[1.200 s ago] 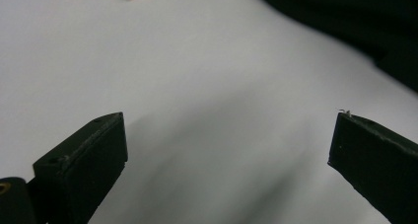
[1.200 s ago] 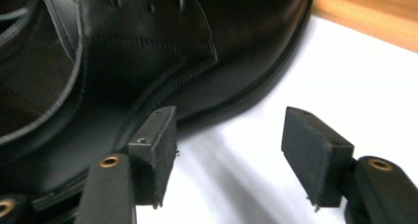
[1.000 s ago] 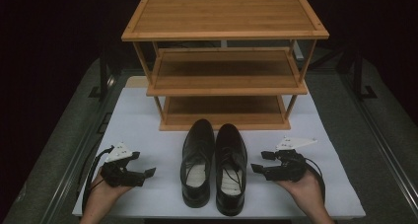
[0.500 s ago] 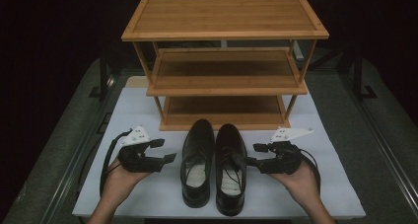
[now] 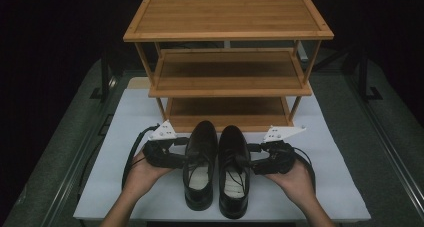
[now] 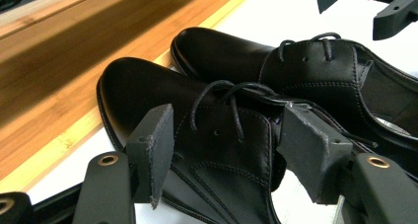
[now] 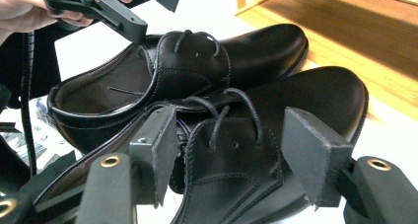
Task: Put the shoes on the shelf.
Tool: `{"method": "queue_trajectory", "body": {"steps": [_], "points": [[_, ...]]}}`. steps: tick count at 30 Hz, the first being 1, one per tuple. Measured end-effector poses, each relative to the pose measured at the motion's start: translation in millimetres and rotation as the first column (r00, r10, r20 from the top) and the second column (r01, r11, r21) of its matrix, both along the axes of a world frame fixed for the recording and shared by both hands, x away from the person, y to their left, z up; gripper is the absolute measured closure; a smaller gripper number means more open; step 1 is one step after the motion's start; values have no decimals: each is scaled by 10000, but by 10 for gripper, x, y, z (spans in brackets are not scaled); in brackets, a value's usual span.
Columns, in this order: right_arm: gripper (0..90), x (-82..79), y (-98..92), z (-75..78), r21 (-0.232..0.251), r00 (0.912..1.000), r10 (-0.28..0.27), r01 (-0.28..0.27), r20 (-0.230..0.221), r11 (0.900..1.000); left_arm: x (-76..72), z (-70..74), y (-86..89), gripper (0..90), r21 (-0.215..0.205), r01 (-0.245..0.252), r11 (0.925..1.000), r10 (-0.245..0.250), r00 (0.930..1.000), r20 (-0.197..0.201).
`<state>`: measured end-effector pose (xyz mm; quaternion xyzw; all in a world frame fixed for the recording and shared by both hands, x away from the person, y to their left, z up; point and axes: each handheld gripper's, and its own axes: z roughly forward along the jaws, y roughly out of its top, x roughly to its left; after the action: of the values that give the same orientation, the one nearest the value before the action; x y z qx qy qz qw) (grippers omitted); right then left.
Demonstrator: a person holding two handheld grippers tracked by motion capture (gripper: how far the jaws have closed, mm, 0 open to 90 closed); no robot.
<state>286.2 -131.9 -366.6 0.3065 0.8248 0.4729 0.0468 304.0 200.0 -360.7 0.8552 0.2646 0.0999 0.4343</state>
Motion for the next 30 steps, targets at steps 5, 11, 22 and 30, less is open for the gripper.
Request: {"method": "queue_trajectory", "body": {"steps": [5, 11, 22, 30], "points": [[380, -6, 36, -38, -49, 9999, 104, -104, -102, 9999, 19, -41, 6, 405, 2, 48, 10000, -48, 10000, -59], [396, 1, 99, -128, -284, 9994, 153, -162, -304, 9995, 8, -81, -27, 474, 102, 278, 9996, -278, 9996, -60], [638, -25, 143, -172, -470, 9987, 383, -398, -333, 9981, -35, -125, -99, 640, 423, 695, 9967, -694, 9976, -38], [822, -64, 159, -156, -570, 9989, 348, -365, -303, 9977, -88, -102, -111, 835, 707, 795, 9943, -820, 9961, 337]]}}
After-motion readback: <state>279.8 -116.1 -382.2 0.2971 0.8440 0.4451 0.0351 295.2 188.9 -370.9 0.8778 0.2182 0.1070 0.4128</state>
